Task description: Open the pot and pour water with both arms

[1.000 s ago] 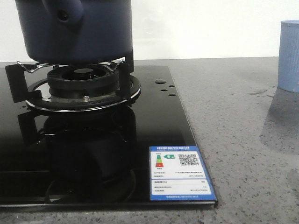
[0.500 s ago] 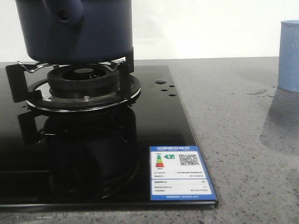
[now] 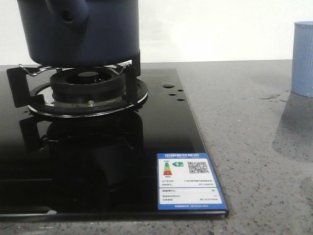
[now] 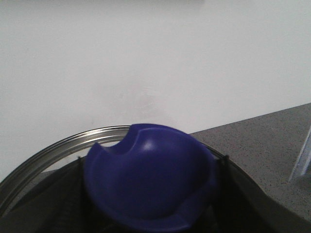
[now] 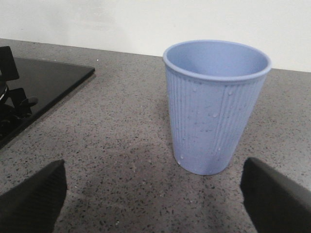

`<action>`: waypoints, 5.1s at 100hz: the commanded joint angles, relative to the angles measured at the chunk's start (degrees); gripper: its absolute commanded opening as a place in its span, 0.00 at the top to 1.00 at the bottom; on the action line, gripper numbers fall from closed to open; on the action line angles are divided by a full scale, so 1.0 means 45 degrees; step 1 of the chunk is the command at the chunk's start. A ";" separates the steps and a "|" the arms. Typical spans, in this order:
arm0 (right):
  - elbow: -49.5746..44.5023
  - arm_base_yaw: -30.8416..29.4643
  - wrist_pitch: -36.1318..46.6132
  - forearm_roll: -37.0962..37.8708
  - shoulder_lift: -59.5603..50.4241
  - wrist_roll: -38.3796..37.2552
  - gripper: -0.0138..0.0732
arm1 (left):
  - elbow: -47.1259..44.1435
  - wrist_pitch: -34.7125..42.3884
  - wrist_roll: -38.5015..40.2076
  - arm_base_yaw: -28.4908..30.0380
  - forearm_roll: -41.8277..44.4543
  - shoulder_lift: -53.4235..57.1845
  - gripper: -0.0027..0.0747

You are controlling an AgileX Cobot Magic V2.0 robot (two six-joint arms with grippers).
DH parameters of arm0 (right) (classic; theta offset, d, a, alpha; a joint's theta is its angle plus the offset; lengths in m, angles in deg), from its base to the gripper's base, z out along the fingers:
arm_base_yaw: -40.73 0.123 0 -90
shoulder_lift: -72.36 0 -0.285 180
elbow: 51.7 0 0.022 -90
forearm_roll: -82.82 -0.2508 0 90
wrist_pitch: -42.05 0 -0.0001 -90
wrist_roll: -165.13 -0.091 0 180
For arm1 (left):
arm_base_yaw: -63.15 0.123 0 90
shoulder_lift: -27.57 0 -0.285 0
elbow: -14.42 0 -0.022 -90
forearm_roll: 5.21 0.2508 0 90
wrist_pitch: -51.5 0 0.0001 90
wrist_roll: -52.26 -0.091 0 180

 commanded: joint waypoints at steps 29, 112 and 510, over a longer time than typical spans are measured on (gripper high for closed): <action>0.0268 -0.0059 0.0718 -0.0380 -0.0149 -0.0017 0.08 | 0.0456 0.0953 -0.0001 -0.0094 0.0064 0.0510 0.25; 0.1271 0.0349 0.3847 -0.4574 -0.0207 -0.0017 0.68 | 0.0456 -0.0253 -0.0027 0.1778 0.1192 0.5702 0.44; -0.1473 0.2859 -0.6091 -0.1897 -1.0606 -0.0939 0.90 | -1.2123 -0.3188 0.4009 0.6374 0.3659 1.7840 0.99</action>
